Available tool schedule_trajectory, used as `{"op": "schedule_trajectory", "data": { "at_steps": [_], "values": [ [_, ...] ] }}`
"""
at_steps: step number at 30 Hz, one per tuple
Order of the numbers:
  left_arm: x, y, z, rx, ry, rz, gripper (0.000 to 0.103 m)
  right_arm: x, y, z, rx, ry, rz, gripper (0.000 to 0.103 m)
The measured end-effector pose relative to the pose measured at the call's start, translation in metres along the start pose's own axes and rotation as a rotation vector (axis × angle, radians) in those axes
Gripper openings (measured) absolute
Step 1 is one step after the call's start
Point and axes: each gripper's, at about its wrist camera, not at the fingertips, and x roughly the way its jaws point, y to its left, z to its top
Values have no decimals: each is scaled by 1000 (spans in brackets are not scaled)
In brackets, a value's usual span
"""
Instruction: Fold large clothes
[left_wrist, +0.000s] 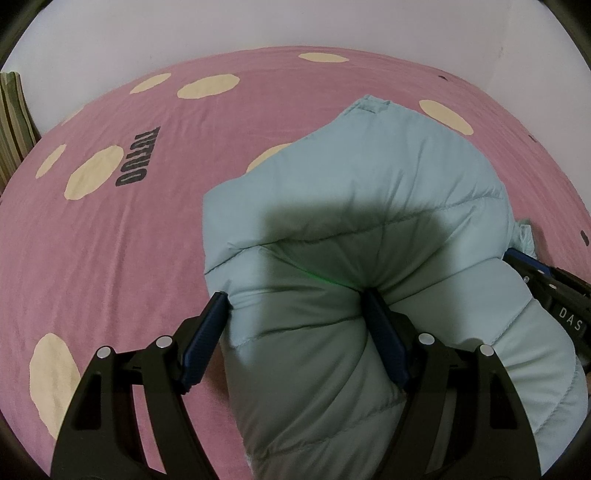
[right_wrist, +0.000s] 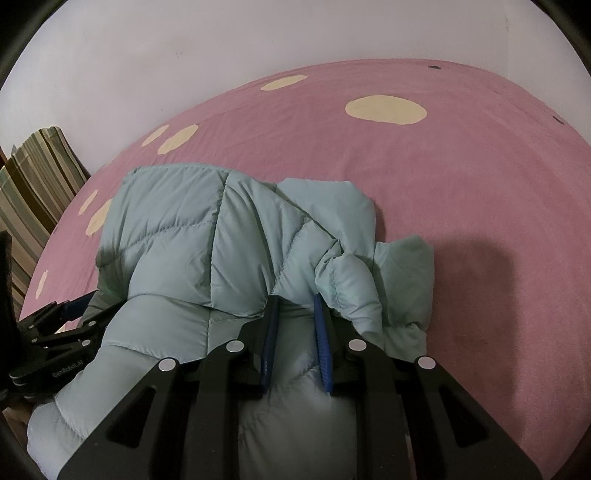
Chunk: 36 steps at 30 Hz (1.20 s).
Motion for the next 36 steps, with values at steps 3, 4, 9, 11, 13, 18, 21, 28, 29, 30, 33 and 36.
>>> {"op": "schedule_trajectory", "data": {
  "at_steps": [3,4,9,11,13,18,21,28,29,30,33,36],
  "values": [
    [-1,-2,1,8,5,10,76,0,1,2,0,0,-10,19],
    [-2,-1,2,11,5,11,76,-1,2,1,0,-3,-13,19],
    [-16,2,5,14,-14,20,76,-11,10,3,-26,-24,-39,22],
    [-27,3,2,14,-32,32,76,-19,12,3,-33,-28,-49,23],
    [-39,5,-1,1,-46,32,76,-30,14,1,-28,-38,-48,31],
    [-76,16,-17,-83,-84,-5,76,-62,19,-11,-14,-68,-29,42],
    [-100,12,-33,-91,-128,-28,76,-80,23,-23,-14,-101,-29,42],
    [-89,-5,-63,-20,-109,23,76,-81,38,-55,-107,-91,-82,42],
    [-85,-5,-64,-28,-103,18,76,-76,38,-57,-111,-84,-88,42],
    [-81,-3,-64,-41,-93,8,77,-73,37,-58,-109,-79,-90,43],
    [-77,2,-66,-71,-84,-10,77,-69,36,-60,-103,-81,-89,44],
    [-83,1,-67,-78,-108,-6,77,-75,36,-62,-94,-94,-87,45]
  ]
}}
